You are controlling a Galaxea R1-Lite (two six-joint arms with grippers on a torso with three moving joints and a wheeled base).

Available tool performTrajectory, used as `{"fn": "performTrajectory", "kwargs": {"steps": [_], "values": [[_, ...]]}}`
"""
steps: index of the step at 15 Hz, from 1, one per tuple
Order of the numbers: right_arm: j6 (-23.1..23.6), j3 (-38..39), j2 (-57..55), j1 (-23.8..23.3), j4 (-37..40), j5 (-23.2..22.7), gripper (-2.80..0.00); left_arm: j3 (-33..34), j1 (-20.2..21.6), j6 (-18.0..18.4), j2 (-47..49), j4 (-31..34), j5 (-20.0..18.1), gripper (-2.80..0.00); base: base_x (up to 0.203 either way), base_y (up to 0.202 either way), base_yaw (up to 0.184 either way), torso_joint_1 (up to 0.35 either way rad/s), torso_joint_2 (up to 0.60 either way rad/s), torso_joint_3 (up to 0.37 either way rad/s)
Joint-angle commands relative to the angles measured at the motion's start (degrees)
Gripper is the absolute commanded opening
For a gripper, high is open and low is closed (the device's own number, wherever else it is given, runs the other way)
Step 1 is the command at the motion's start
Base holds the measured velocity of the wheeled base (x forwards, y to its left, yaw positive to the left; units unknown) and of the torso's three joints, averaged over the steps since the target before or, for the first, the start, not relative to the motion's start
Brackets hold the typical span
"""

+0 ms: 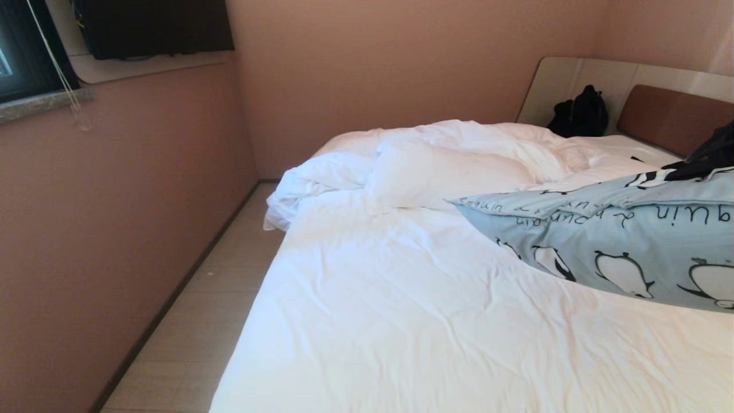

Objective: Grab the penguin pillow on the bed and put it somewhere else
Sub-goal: Move to the foot of the bed

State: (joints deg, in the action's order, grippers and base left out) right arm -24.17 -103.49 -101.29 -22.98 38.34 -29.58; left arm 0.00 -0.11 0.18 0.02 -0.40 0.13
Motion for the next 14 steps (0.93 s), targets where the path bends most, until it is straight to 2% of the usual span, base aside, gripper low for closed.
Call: {"fn": "performTrajectory", "kwargs": {"steps": [1,6,11,14], "values": [[-0.1,0.3,0.2,0.3,0.2,-0.4,-2.80,0.0,0.0,0.0,0.0,0.0,0.0,-2.80,0.000,0.194,0.001,0.007,0.01,0.007],[-0.1,1.6,1.1,2.3,0.2,-0.3,-2.80,0.0,0.0,-0.1,0.0,0.0,0.0,-2.80,0.000,0.159,0.001,0.003,0.00,0.002],[1.3,4.7,3.4,7.7,0.2,0.6,-2.80,0.0,0.0,0.0,0.0,0.0,0.0,-2.80,0.000,0.000,0.000,0.000,0.00,0.000],[1.6,7.5,5.6,13.2,-0.1,3.6,-2.80,0.0,0.0,0.0,0.0,0.0,0.0,-2.80,0.000,0.000,0.000,0.000,0.00,0.000]]}}
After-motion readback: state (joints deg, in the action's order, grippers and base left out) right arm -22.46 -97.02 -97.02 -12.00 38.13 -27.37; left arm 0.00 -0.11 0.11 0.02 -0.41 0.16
